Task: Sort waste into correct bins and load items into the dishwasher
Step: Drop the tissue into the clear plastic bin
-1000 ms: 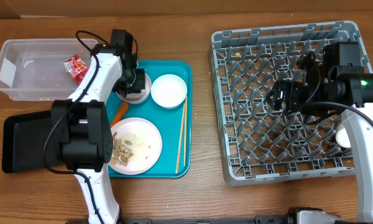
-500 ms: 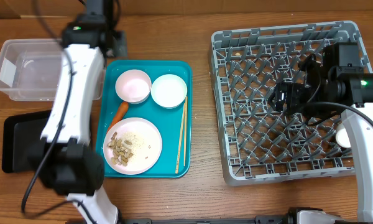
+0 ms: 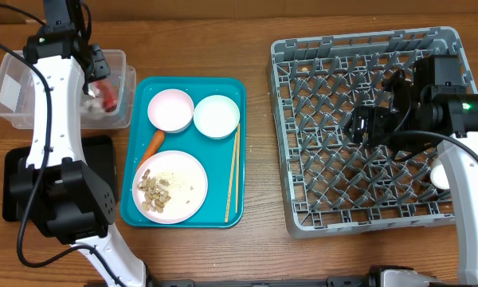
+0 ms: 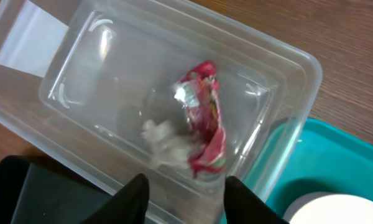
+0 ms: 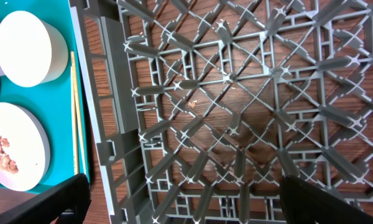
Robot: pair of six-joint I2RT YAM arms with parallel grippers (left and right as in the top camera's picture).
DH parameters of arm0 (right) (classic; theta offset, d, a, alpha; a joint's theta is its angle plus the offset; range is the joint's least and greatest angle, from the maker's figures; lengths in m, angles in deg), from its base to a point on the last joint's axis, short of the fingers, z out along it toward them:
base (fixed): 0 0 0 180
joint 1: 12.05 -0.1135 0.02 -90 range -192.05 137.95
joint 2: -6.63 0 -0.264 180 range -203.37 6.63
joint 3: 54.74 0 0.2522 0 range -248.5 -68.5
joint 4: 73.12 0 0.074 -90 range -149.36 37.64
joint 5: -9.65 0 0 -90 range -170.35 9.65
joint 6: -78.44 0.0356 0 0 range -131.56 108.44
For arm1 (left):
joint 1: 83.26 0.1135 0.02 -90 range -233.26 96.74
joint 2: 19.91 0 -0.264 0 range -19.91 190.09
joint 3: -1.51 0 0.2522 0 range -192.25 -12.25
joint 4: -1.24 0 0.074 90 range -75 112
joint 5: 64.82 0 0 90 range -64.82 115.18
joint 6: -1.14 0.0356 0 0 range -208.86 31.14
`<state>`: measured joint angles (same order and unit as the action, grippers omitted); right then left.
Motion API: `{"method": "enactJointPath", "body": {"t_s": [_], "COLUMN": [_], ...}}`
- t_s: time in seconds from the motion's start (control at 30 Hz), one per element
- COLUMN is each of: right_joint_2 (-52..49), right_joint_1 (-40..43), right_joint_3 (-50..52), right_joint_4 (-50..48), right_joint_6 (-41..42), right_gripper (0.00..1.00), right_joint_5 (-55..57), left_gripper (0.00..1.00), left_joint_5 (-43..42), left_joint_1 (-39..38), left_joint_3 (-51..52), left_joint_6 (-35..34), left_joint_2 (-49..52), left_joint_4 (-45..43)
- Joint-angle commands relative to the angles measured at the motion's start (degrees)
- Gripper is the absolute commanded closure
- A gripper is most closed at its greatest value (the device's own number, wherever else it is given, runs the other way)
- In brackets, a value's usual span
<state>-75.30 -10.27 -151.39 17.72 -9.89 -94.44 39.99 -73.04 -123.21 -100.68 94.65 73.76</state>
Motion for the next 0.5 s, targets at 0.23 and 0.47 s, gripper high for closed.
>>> {"method": "enactJointPath", "body": {"t_s": [0.23,0.47], "right_joint_2": [-0.17,-6.54], "right_joint_1": [-2.62,-18.01], "right_joint_3": [-0.98,-7.58], "right_joint_4": [-7.82,-4.83], "right_joint_6": [2.82,5.31], "right_gripper": [0.0,0.0], "right_joint_5": [-6.69,3.41], "left_gripper": [0.5,0.53], "left_joint_5": [-17.27,-17.2], "left_joint_1": [-0.11,-0.11], "left_joint_3": [-0.31,-0.31], "left_joint_6": [-1.95,-0.13], "left_joint_2": [-4.33,-5.25], "left_joint_4": [26.58,35.78]}}
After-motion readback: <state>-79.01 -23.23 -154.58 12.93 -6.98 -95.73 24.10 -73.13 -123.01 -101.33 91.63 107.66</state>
